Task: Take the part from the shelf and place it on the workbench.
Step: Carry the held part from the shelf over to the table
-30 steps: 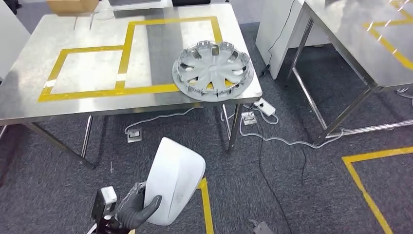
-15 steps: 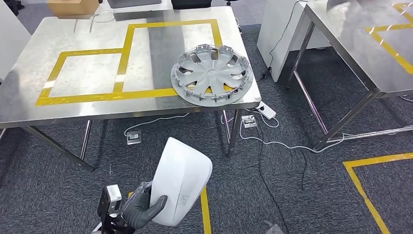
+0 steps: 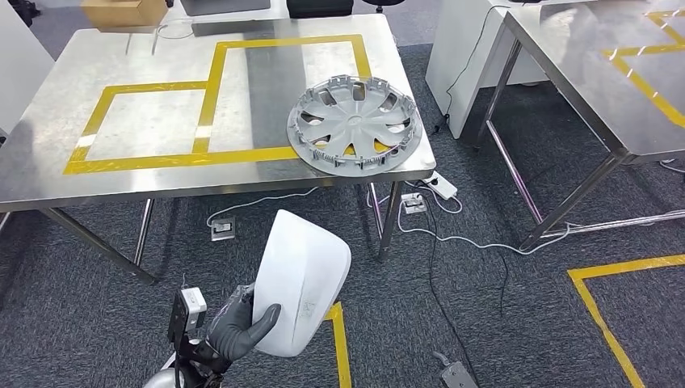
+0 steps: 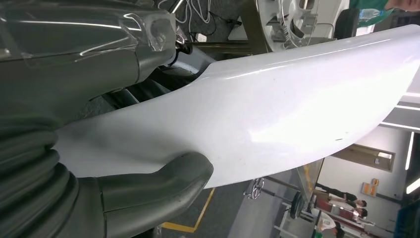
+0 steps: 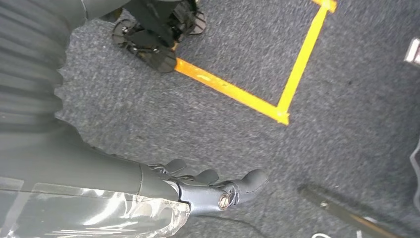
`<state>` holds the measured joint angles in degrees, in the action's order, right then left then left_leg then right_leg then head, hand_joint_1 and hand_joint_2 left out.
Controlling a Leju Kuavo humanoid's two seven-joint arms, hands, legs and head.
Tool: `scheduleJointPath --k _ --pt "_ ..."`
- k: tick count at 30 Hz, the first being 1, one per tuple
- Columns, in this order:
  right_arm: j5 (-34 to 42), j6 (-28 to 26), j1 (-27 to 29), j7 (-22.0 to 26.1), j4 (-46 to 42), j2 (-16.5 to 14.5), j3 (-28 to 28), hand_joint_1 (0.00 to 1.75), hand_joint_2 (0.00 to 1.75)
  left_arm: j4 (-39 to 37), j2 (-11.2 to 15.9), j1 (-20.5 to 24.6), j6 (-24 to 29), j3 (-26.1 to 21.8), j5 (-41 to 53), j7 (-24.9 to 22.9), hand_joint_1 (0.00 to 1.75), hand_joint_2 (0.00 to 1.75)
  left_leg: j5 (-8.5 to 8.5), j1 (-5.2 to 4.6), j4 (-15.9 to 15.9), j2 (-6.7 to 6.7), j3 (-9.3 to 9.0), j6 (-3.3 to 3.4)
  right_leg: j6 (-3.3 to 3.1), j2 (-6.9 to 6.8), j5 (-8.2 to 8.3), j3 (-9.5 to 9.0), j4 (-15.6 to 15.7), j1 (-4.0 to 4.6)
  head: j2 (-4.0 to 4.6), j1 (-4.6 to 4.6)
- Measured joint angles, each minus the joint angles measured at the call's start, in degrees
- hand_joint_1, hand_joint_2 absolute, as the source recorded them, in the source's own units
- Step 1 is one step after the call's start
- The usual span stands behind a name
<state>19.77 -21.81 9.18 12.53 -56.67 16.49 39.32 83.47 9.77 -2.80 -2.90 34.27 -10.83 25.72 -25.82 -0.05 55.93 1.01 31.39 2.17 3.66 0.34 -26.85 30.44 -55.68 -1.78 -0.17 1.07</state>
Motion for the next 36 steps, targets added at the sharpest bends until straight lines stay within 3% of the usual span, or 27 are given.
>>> scheduleJointPath --k 13,16,18,19,20,23,24,25,27,28,29,30,32,33,35,36 --pt "-0.9 1.35 -1.06 0.68 1.31 -1.16 -0.24 0.0 1.75 0.31 -0.09 0.1 0.67 -0.7 0.54 0.01 1.75 1.75 -0.12 -0.39 0.14 0.04 0.12 0.14 0.17 -0.02 0.11 -0.3 0.57 -0.34 0.0 -0.17" --pt "-1.29 2.22 -1.25 0.91 1.69 -1.61 -0.19 0.0 1.75 0.43 0.09 -0.03 1.19 -0.97 0.24 0.67 1.75 1.75 -0.83 -0.58 -0.07 0.0 0.27 1.28 1.03 -0.03 0.78 -0.56 0.36 -0.75 0.0 -0.13" --pt "-1.4 2.7 -1.43 1.11 2.05 -1.94 -0.17 0.0 1.75 0.79 0.21 -0.18 1.42 -1.2 -0.29 1.13 1.75 1.75 -1.15 -0.18 -1.17 -0.06 -0.84 2.33 1.49 -0.13 0.76 -0.26 -1.01 -0.61 0.0 -0.2" --pt "-1.44 2.88 -1.61 1.23 2.26 -2.09 -0.15 0.0 1.75 0.99 0.25 -0.23 1.5 -1.3 -0.48 1.2 1.75 1.75 -1.13 -0.02 -1.5 -0.12 -1.65 2.64 1.37 -0.18 0.1 0.55 -2.57 -0.54 0.0 -0.26" --pt "-1.44 3.0 -1.82 1.33 2.52 -2.22 -0.14 0.0 1.75 1.15 0.28 -0.31 1.54 -1.39 -0.62 1.18 1.75 1.75 -1.09 0.1 -1.72 -0.14 -2.34 2.8 0.83 -0.23 -1.17 2.19 -5.43 -0.46 0.0 -0.33" --pt "-1.38 3.24 -2.06 1.52 3.43 -2.49 -0.09 0.0 1.75 1.25 0.34 -0.83 1.53 -1.51 -0.73 1.1 1.75 1.75 -1.88 0.02 -1.68 -0.06 -3.33 2.61 -0.19 -0.26 -4.47 9.3 -16.6 -0.28 0.0 -0.42" --pt "-1.35 3.27 -1.99 1.55 3.68 -2.56 -0.07 0.0 1.75 1.25 0.38 -1.08 1.51 -1.51 -0.74 1.1 1.75 1.75 -2.4 0.03 -1.66 0.02 -3.9 2.42 0.04 -0.26 -4.22 10.65 -17.67 -0.25 0.0 -0.41" --pt "-1.35 3.28 -1.95 1.58 3.9 -2.63 -0.05 0.0 1.75 1.25 0.41 -1.3 1.45 -1.51 -0.81 1.1 1.75 1.75 -3.0 0.06 -1.65 0.07 -4.69 2.2 0.4 -0.27 -3.2 10.91 -16.48 -0.23 0.0 -0.42" --pt "-1.32 3.28 -1.87 1.67 4.32 -2.76 -0.01 0.0 1.75 1.27 0.46 -1.55 1.13 -1.51 -1.13 1.1 1.75 1.75 -4.55 0.16 -1.68 0.07 -6.56 1.6 1.54 -0.37 1.34 8.98 -8.69 -0.25 0.0 -0.47" --pt "-1.27 3.28 -1.83 1.68 4.57 -2.86 0.01 0.0 1.75 1.28 0.48 -1.63 0.96 -1.5 -1.34 1.07 1.75 1.75 -5.43 0.14 -1.68 0.05 -7.46 1.24 1.6 -0.53 3.36 7.98 -4.92 -0.18 0.0 -0.43" --pt "-1.21 3.28 -1.77 1.7 4.83 -2.94 0.03 0.0 1.75 1.33 0.5 -1.67 0.85 -1.55 -1.53 1.07 1.75 1.75 -6.24 0.09 -1.81 0.02 -8.04 0.82 1.15 -0.6 4.69 7.14 -2.31 0.06 0.0 -0.41" --pt "-1.16 3.27 -1.71 1.71 5.05 -3.01 0.04 0.0 1.75 1.43 0.52 -1.74 0.81 -1.62 -1.61 1.06 1.75 1.75 -6.77 0.04 -1.94 0.0 -8.62 0.41 0.26 -0.65 5.19 6.72 -1.09 0.26 0.0 -0.39" --pt "-1.15 3.26 -1.66 1.73 5.25 -3.18 0.05 0.0 1.75 1.76 0.58 -1.72 0.71 -1.85 -1.7 1.11 1.75 1.75 -6.7 0.05 -1.36 -0.04 -9.14 -0.23 -1.91 -0.53 4.02 5.66 -0.84 0.44 0.0 -0.32" --pt "-1.16 3.26 -1.63 1.75 5.29 -3.26 0.05 0.0 1.75 1.93 0.62 -1.69 0.63 -1.95 -1.71 1.12 1.75 1.75 -5.89 0.12 0.56 -0.18 -8.59 -0.36 -2.55 -0.46 3.56 4.87 -0.55 0.29 0.0 -0.31" --pt "-1.16 3.26 -1.54 1.76 5.4 -3.39 0.07 0.0 1.75 2.1 0.71 -1.61 0.53 -2.06 -1.91 1.1 1.75 1.75 -4.6 0.31 7.86 -0.53 -4.66 -0.57 -3.41 -0.31 2.43 2.62 0.12 0.1 0.0 -0.2" --pt "-1.15 3.26 -1.49 1.75 5.49 -3.41 0.08 0.0 1.75 2.12 0.76 -1.69 0.7 -2.1 -2.05 0.99 1.75 1.75 -5.26 0.39 11.97 -0.66 -2.02 -0.79 -3.63 -0.29 1.81 1.39 0.48 0.14 0.0 -0.19"
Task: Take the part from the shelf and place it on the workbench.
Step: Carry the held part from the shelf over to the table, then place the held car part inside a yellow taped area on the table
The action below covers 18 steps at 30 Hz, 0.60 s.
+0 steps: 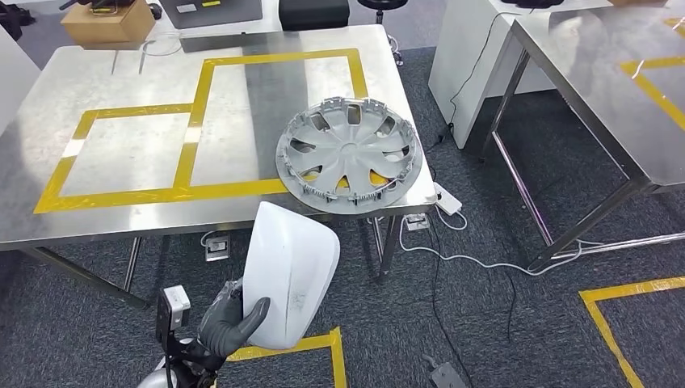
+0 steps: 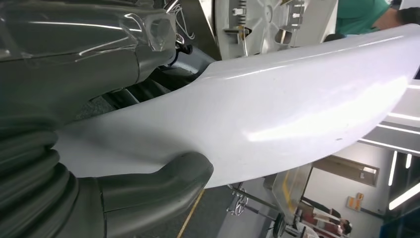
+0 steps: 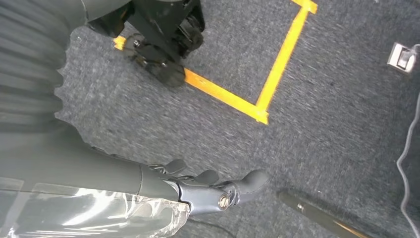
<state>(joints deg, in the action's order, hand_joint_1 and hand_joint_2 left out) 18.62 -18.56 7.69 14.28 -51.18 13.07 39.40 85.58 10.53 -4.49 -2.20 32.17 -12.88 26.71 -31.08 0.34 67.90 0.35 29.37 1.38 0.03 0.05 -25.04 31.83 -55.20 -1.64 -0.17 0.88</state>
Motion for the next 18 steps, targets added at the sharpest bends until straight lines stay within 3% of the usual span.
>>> scheduleJointPath --k 1,3,4,5,6,8,9,10,12,14,17,18 --pt "0.03 -0.02 0.06 -0.02 0.09 -0.02 0.01 0.0 1.75 -0.01 0.04 -0.11 0.44 -0.04 -0.11 -0.34 1.75 1.75 -2.1 0.07 2.91 -0.02 2.45 -0.27 -0.06 0.07 -0.64 -1.24 0.28 0.01 0.0 0.03" --pt "0.15 -0.17 0.15 -0.06 0.22 -0.04 0.01 0.0 1.75 -0.02 0.06 -0.27 2.13 -0.18 -0.11 -1.98 1.75 1.75 -8.43 0.18 4.34 -0.06 6.27 -0.73 0.09 0.4 -2.22 -3.82 0.69 0.01 0.0 0.02" --pt "0.22 -0.3 0.17 -0.07 0.25 -0.04 0.01 0.0 1.75 -0.02 0.04 -0.29 2.9 -0.28 -0.01 -2.91 1.75 1.75 -10.3 0.25 3.15 -0.11 7.57 -0.77 0.22 0.63 -3.15 -5.1 0.81 0.01 0.0 0.03" --pt "0.29 -0.4 0.18 -0.08 0.27 -0.04 0.01 0.0 1.75 -0.04 0.02 -0.31 3.48 -0.35 0.12 -3.7 1.75 1.75 -9.95 0.31 1.01 -0.16 8.57 -0.7 0.35 0.82 -4.13 -6.36 0.87 0.03 0.0 0.05" --pt "0.35 -0.47 0.29 -0.1 0.3 -0.05 0.02 0.0 1.75 -0.09 0.02 -0.39 3.75 -0.42 0.22 -4.15 1.75 1.75 -6.38 0.33 -1.93 -0.21 9.31 -0.46 0.49 0.96 -5.1 -7.26 0.95 0.04 0.0 0.04" --pt "0.44 -0.51 0.38 -0.17 0.48 -0.14 0.1 0.0 1.75 -0.33 0.02 -0.7 3.97 -0.45 0.34 -4.55 1.75 1.75 4.71 0.05 -7.4 -0.21 10.51 0.17 0.98 1.21 -7.14 -8.61 0.67 0.36 0.0 -0.01" --pt "0.45 -0.53 0.41 -0.2 0.56 -0.17 0.14 0.0 1.75 -0.41 -0.04 -0.85 4.03 -0.46 0.37 -4.65 1.75 1.75 8.88 -0.18 -8.8 -0.11 10.86 0.44 1.35 1.33 -7.98 -8.83 0.58 0.51 0.0 -0.03" --pt "0.45 -0.55 0.3 -0.22 0.63 -0.2 0.17 0.0 1.75 -0.45 -0.09 -0.86 4.09 -0.48 0.38 -4.72 1.75 1.75 10.69 -0.43 -9.17 0.0 11.1 0.69 1.75 1.44 -8.61 -9.15 0.55 0.59 0.0 -0.03" --pt "0.42 -0.6 0.11 -0.21 0.65 -0.21 0.15 0.0 1.75 -0.33 -0.25 -0.58 4.21 -0.58 0.37 -4.77 1.75 1.75 10.46 -0.59 -9.22 0.26 10.57 1.27 2.48 1.31 -9.46 -9.72 0.89 0.4 0.0 0.05" --pt "0.4 -0.62 -0.22 -0.19 0.65 -0.28 0.15 0.0 1.75 -0.25 -0.37 -0.23 4.26 -0.68 0.37 -4.75 1.75 1.75 9.85 -0.48 -9.9 0.4 9.49 2.1 2.6 0.81 -11.07 -8.49 -2.26 0.28 0.0 0.03" --pt "0.43 -0.75 -0.51 -0.2 0.73 -0.26 0.15 0.0 1.75 -0.31 -0.51 -0.26 4.31 -0.69 0.32 -4.89 1.75 1.75 8.68 -0.47 -10.27 0.59 8.13 2.8 2.52 0.48 -14.97 -1.06 -14.23 0.22 0.0 0.0" --pt "0.44 -0.85 -0.49 -0.22 0.79 -0.25 0.16 0.0 1.75 -0.36 -0.51 -0.39 4.39 -0.68 0.09 -5.21 1.75 1.75 8.36 -0.51 -10.26 0.69 7.71 2.83 2.83 0.47 -15.06 0.98 -16.59 0.2 0.0 -0.01"
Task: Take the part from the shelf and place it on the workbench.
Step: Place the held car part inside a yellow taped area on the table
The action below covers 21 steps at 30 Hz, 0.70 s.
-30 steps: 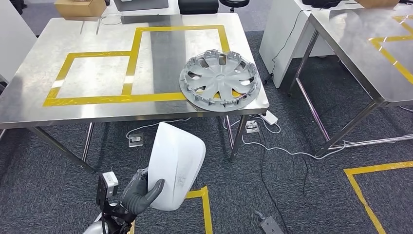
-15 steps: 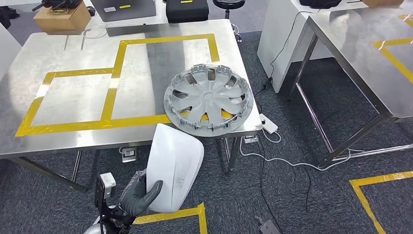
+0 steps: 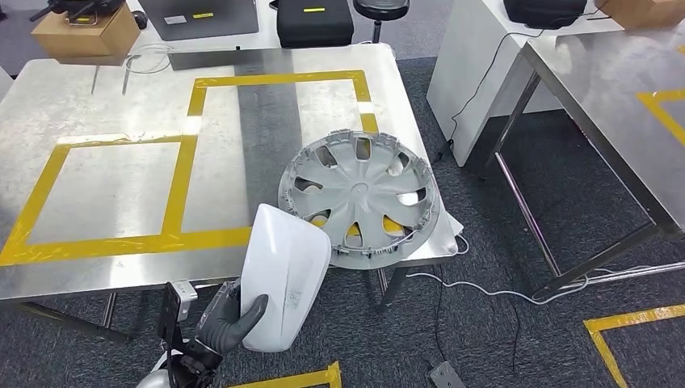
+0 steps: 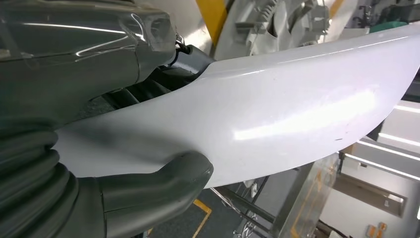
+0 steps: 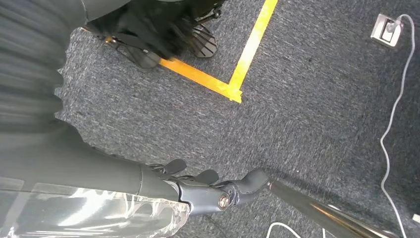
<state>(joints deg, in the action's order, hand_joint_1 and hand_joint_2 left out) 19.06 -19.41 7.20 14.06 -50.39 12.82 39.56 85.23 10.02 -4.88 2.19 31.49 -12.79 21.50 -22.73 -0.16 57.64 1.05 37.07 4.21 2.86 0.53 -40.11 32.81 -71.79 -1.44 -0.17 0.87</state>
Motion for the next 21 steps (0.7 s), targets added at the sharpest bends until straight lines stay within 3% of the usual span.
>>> scheduleJointPath --k 1,2,3,4,6,7,8,21 --pt "0.02 -0.13 0.01 -0.05 0.07 0.0 0.02 0.0 1.75 -0.04 0.0 -0.09 0.11 0.0 -0.43 -0.62 1.75 1.75 -0.26 -0.05 0.01 0.15 -0.42 -0.02 0.5 -0.01 1.22 1.1 -0.01 0.01 0.0 -0.01" --pt "0.06 -0.27 0.0 -0.12 0.12 0.0 0.03 0.0 1.75 -0.06 -0.02 -0.14 0.3 0.01 -0.96 -1.4 1.75 1.75 -0.45 -0.11 0.02 0.29 -0.8 -0.07 1.01 -0.02 3.34 1.31 1.98 0.04 0.0 -0.01" --pt "0.13 -0.43 -0.03 -0.24 0.16 0.01 0.04 0.0 1.75 -0.05 -0.05 -0.15 0.55 0.02 -1.55 -2.19 1.75 1.75 -0.62 -0.2 0.01 0.45 -1.07 -0.15 1.33 -0.04 6.2 0.75 5.86 0.16 0.0 -0.02" --pt "0.21 -0.61 -0.07 -0.35 0.19 0.07 0.04 0.0 1.75 -0.05 -0.1 -0.13 0.85 0.03 -1.95 -2.71 1.75 1.75 -0.78 -0.29 0.0 0.61 -1.23 -0.26 1.08 -0.05 8.85 0.0 9.68 0.36 0.0 0.02" --pt "0.4 -0.91 -0.05 -0.58 0.24 0.17 0.07 0.0 1.75 -0.02 -0.11 -0.09 1.58 0.11 -2.02 -2.6 1.75 1.75 -1.15 -0.58 0.13 0.9 -1.26 -0.51 0.03 -0.07 11.95 -1.02 14.57 0.7 0.0 0.08" --pt "0.49 -0.98 -0.02 -0.65 0.25 0.22 0.08 0.0 1.75 -0.01 -0.1 -0.09 1.82 0.16 -1.86 -2.27 1.75 1.75 -1.29 -0.69 0.21 0.96 -1.25 -0.57 -0.44 -0.05 12.33 -1.11 15.02 0.77 0.0 0.12" --pt "0.55 -1.01 -0.02 -0.7 0.26 0.22 0.09 0.0 1.75 0.01 -0.07 -0.07 1.99 0.2 -1.71 -1.98 1.75 1.75 -1.4 -0.77 0.27 0.99 -1.26 -0.6 -0.5 -0.02 12.43 -1.16 15.21 0.78 0.0 0.11" --pt "0.91 -1.16 -0.14 -0.73 0.4 0.19 0.19 0.0 1.75 0.02 -0.01 0.39 3.02 0.26 -1.62 -1.53 1.75 1.75 -1.26 -0.51 -0.01 0.72 -1.58 -0.93 -0.7 0.17 12.52 -1.32 15.14 1.02 0.0 0.12"
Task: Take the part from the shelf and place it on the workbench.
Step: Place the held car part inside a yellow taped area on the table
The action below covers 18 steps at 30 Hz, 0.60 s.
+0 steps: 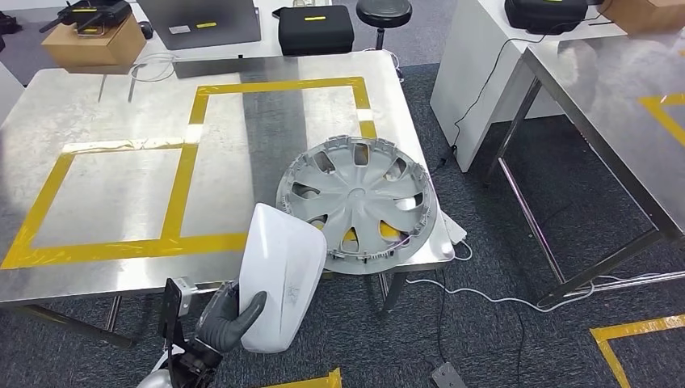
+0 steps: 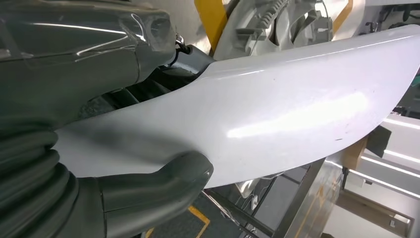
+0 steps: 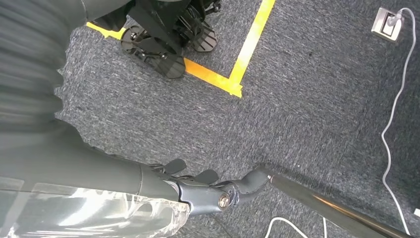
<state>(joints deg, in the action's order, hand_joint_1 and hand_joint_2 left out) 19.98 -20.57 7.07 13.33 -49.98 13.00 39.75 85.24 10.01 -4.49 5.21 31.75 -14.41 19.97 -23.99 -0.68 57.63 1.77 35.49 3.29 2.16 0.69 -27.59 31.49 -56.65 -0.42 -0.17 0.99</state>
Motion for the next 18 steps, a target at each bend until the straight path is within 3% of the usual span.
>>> scheduleJointPath --k 18 --pt "0.36 -0.29 -0.41 0.0 0.81 0.02 0.67 0.0 1.75 0.0 0.43 0.14 1.2 0.62 -0.07 0.21 1.75 1.75 0.01 -0.27 0.03 0.01 0.0 0.01 0.01 0.0 0.01 -0.05 0.0 -0.26 0.0 -0.01"
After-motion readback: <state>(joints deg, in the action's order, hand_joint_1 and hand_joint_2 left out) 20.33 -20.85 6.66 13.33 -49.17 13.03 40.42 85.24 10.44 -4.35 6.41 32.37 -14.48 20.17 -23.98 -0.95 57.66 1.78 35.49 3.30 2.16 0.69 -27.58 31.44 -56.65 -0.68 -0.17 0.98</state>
